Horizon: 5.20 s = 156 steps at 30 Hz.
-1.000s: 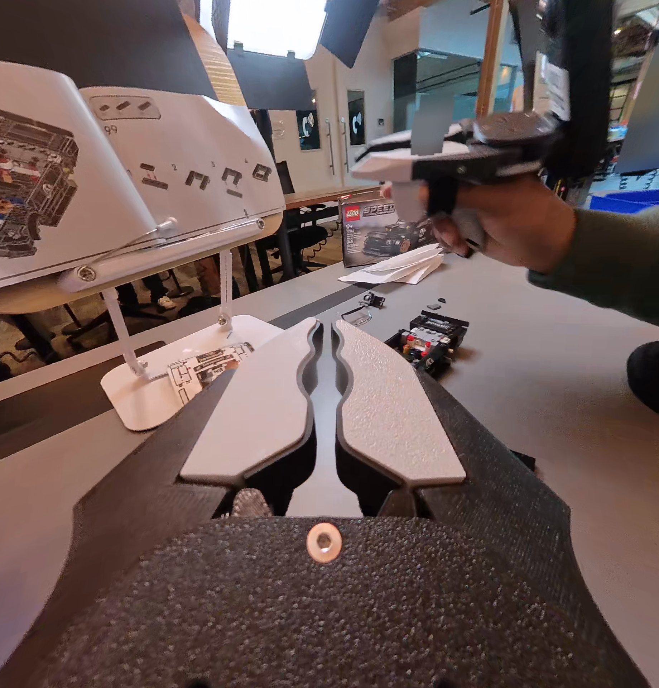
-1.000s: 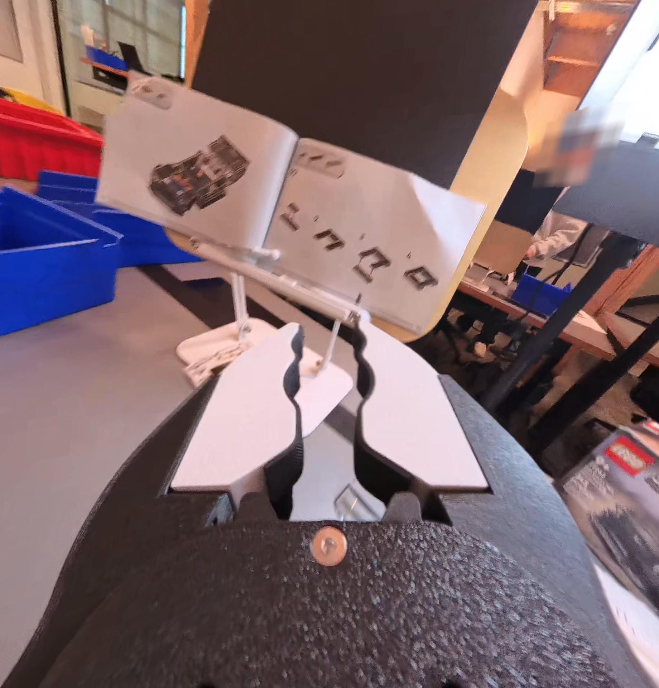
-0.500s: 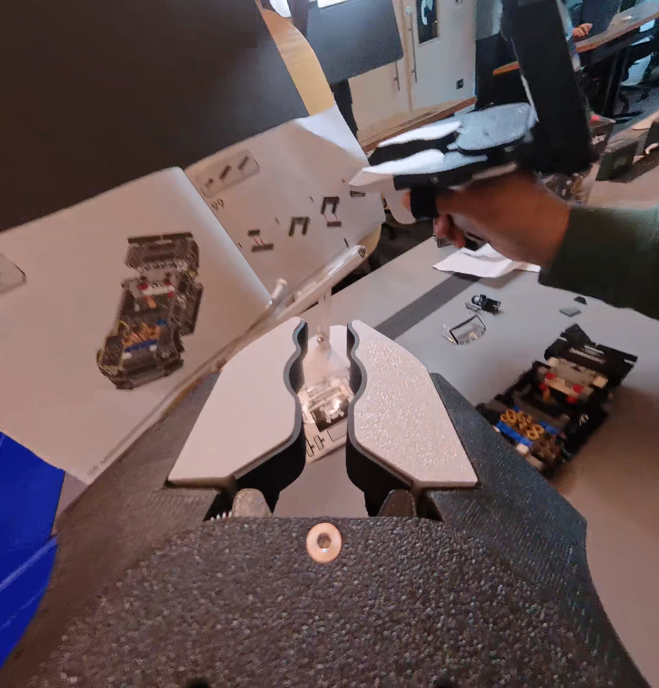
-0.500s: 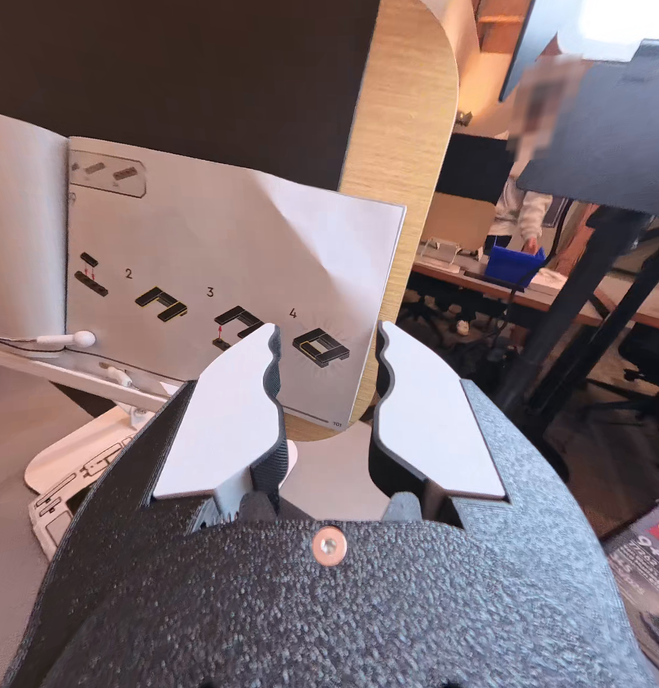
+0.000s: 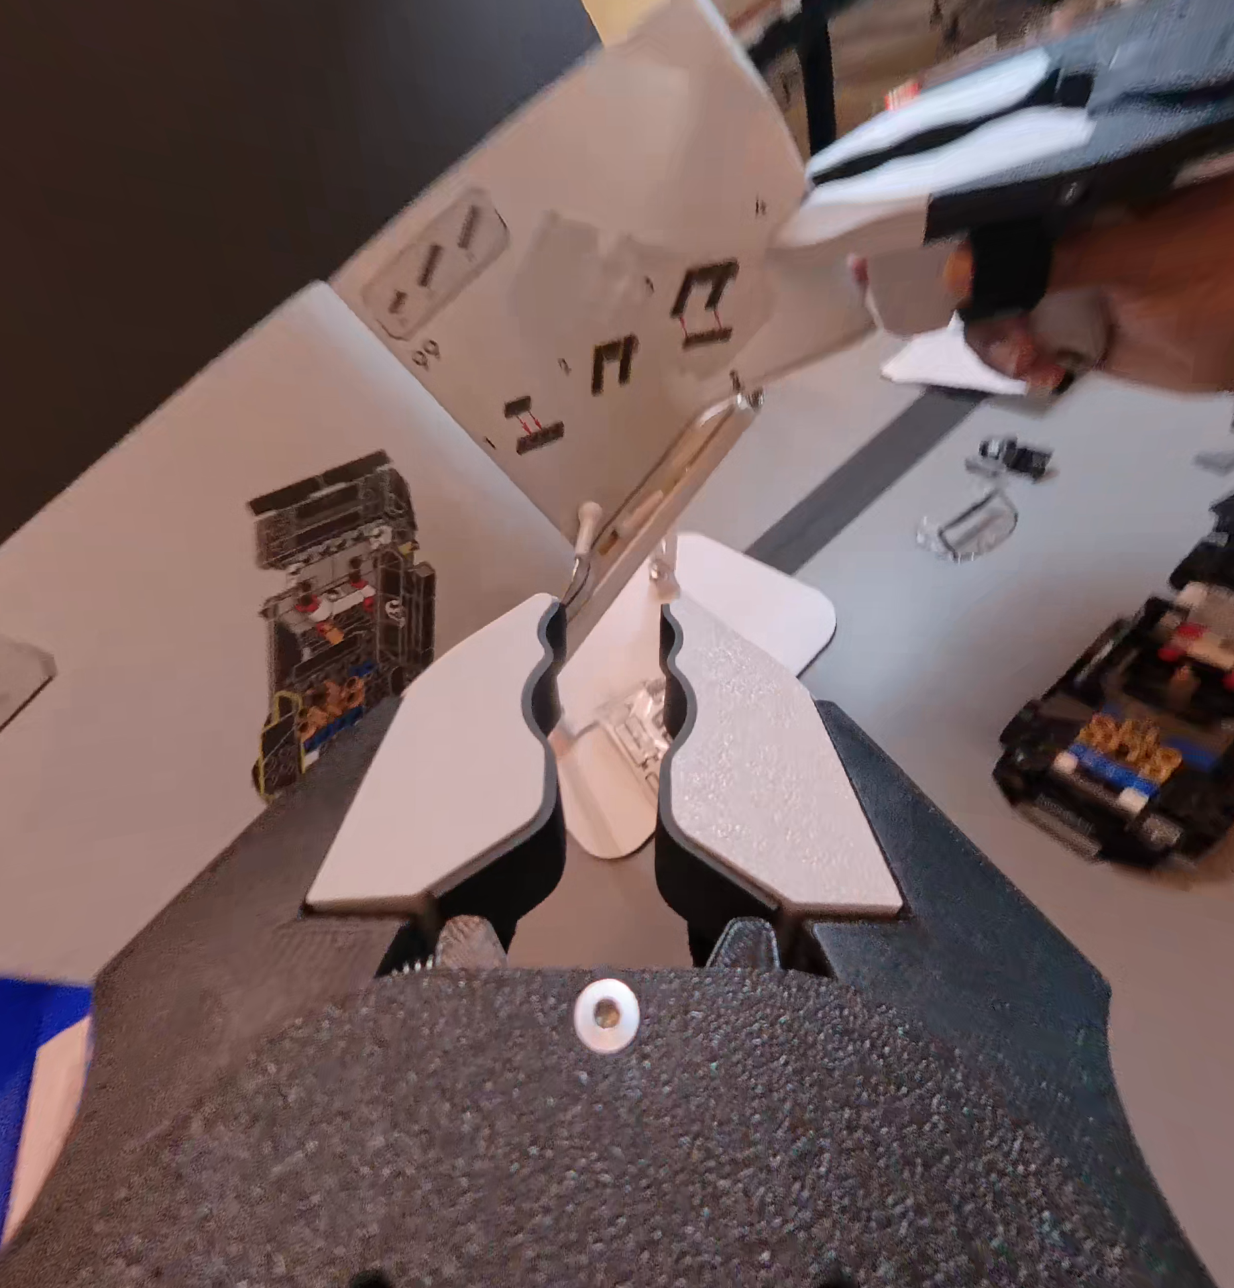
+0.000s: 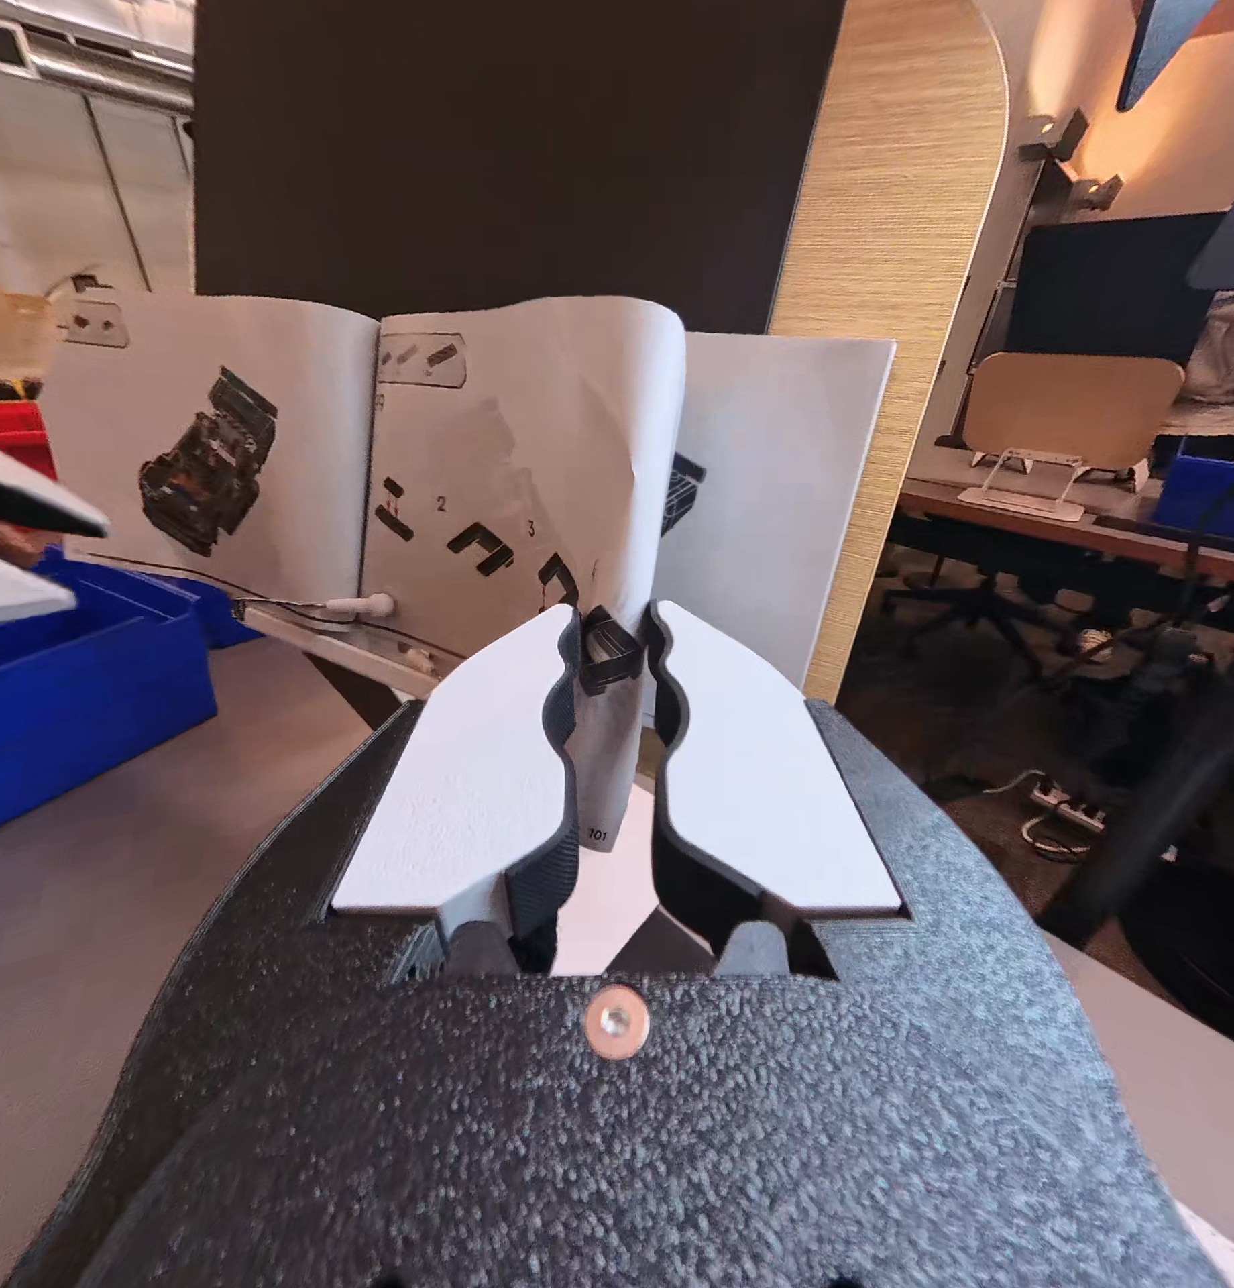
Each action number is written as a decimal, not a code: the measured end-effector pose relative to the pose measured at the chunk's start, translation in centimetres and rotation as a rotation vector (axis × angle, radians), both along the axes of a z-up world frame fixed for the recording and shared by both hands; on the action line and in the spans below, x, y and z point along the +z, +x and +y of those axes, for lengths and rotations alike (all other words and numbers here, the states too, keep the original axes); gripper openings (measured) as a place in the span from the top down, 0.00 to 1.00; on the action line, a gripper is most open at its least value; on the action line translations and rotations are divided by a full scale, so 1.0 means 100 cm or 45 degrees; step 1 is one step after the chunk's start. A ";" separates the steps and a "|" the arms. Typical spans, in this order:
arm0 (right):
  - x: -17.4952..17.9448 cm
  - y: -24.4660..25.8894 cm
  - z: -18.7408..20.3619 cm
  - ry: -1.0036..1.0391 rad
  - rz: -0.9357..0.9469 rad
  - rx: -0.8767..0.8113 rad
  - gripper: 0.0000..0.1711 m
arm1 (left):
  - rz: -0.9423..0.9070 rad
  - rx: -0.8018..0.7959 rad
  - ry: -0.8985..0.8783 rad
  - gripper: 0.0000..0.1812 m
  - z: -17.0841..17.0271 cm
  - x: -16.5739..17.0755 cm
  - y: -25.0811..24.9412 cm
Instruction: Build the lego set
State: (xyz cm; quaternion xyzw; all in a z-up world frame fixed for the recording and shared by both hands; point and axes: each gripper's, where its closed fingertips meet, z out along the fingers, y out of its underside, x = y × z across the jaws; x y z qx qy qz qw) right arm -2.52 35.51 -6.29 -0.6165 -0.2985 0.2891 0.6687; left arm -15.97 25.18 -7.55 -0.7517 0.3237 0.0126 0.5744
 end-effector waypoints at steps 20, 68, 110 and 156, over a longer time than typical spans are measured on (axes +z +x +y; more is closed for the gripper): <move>0.009 -0.004 -0.044 -0.011 -0.160 0.211 1.00 | 0.698 -0.099 -0.210 0.99 0.064 -0.042 -0.006; -0.001 -0.122 -0.076 0.233 -0.525 0.459 0.91 | -1.551 0.299 0.150 0.99 0.034 -0.021 -0.103; -0.018 -0.238 -0.060 0.496 -0.997 0.150 0.94 | -2.281 0.380 0.186 0.99 0.015 -0.045 -0.097; -0.030 -0.153 -0.041 0.334 -0.768 -0.007 1.00 | 0.233 0.236 0.327 0.98 0.042 0.005 -0.042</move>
